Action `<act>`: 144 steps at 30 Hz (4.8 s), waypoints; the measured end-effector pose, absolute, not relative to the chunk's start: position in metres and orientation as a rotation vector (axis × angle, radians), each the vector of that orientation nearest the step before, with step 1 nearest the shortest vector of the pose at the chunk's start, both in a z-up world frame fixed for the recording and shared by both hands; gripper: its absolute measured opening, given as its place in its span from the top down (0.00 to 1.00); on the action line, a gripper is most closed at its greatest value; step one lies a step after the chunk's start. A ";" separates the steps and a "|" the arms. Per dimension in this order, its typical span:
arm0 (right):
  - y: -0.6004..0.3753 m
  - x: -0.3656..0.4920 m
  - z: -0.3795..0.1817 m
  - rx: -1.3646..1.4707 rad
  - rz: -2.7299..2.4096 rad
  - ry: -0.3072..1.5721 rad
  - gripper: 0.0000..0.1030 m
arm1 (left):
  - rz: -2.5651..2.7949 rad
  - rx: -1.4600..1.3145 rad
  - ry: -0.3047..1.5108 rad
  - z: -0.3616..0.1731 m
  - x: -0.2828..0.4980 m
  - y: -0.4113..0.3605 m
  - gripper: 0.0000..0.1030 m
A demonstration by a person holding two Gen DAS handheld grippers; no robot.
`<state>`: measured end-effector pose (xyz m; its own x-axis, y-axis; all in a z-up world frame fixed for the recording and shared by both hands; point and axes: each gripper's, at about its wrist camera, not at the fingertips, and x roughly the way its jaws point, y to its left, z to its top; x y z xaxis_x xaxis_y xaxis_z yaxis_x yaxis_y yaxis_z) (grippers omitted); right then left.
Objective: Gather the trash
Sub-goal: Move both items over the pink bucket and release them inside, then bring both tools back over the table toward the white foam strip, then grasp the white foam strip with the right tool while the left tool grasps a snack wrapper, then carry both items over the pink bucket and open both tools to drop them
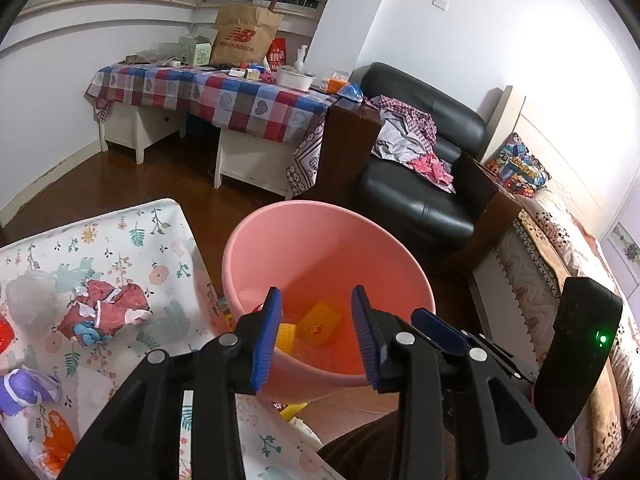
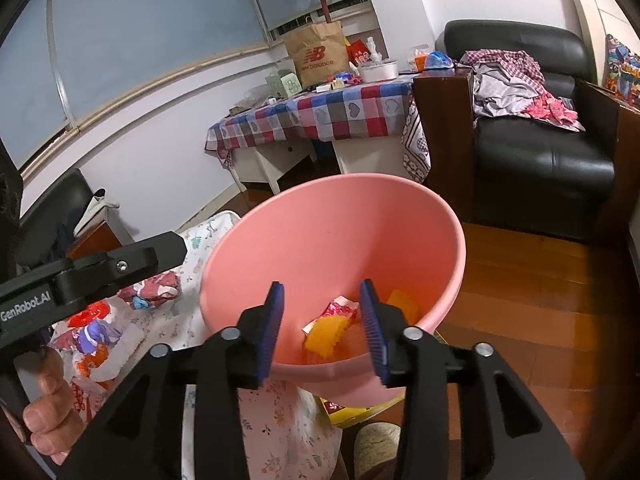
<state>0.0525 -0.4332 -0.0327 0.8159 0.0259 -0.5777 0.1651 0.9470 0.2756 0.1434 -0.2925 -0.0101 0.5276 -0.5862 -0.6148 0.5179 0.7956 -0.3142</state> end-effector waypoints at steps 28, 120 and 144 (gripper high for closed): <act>-0.320 0.022 -0.004 0.171 0.179 0.652 0.59 | -0.461 -0.075 0.638 0.032 0.074 -0.174 0.54; -0.298 0.041 -0.035 0.316 0.288 0.852 0.72 | -0.553 -0.020 1.024 -0.057 0.029 -0.112 0.77; -0.347 0.023 0.008 0.311 0.203 0.589 0.72 | -0.584 -0.010 0.677 0.028 0.049 -0.156 0.92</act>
